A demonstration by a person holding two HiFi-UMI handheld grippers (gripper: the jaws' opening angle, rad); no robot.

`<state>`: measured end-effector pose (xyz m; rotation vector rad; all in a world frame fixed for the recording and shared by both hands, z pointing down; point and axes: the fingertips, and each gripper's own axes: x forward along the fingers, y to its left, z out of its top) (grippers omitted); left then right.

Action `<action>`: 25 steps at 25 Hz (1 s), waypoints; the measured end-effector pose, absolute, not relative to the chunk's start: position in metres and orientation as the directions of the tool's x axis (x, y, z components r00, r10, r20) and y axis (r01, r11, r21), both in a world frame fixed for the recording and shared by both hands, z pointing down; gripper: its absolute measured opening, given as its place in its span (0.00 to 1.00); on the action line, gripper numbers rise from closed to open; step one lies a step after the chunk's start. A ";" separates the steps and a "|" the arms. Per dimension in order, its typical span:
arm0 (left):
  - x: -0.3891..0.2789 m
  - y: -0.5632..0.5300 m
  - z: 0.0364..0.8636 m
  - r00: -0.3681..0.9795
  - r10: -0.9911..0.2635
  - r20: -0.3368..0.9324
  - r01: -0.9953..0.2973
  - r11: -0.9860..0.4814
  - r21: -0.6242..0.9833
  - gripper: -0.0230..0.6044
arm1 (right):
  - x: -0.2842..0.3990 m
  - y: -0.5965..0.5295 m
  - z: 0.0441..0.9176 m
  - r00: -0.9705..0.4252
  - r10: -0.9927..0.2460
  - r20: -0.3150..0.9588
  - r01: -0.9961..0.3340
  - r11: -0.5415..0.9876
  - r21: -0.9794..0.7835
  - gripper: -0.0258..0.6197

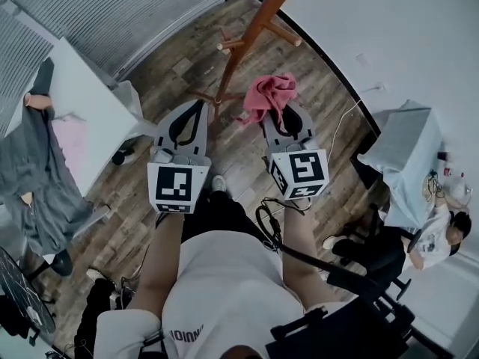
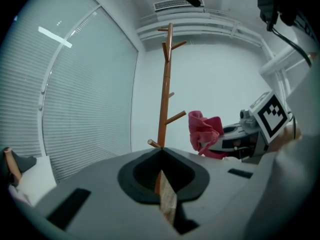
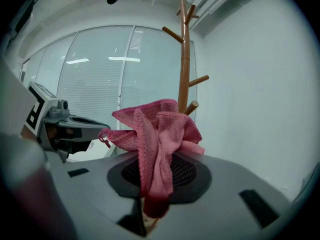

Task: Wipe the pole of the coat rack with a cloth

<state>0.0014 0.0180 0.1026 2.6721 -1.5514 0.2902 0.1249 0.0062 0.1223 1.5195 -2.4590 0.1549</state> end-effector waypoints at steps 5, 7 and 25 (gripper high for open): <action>-0.005 0.010 0.089 0.480 -0.865 0.143 -0.866 -0.494 -0.079 0.06 | 0.123 0.005 0.108 -0.419 -0.873 0.250 -0.890 0.449 0.076 0.19; -0.006 0.007 0.084 0.485 -0.864 0.136 -0.863 -0.498 -0.086 0.06 | 0.123 0.004 0.105 -0.415 -0.875 0.248 -0.891 0.446 0.083 0.19; -0.011 0.002 0.062 0.503 -0.861 0.076 -0.854 -0.508 -0.110 0.06 | 0.121 0.001 0.085 -0.400 -0.888 0.225 -0.888 0.436 0.145 0.19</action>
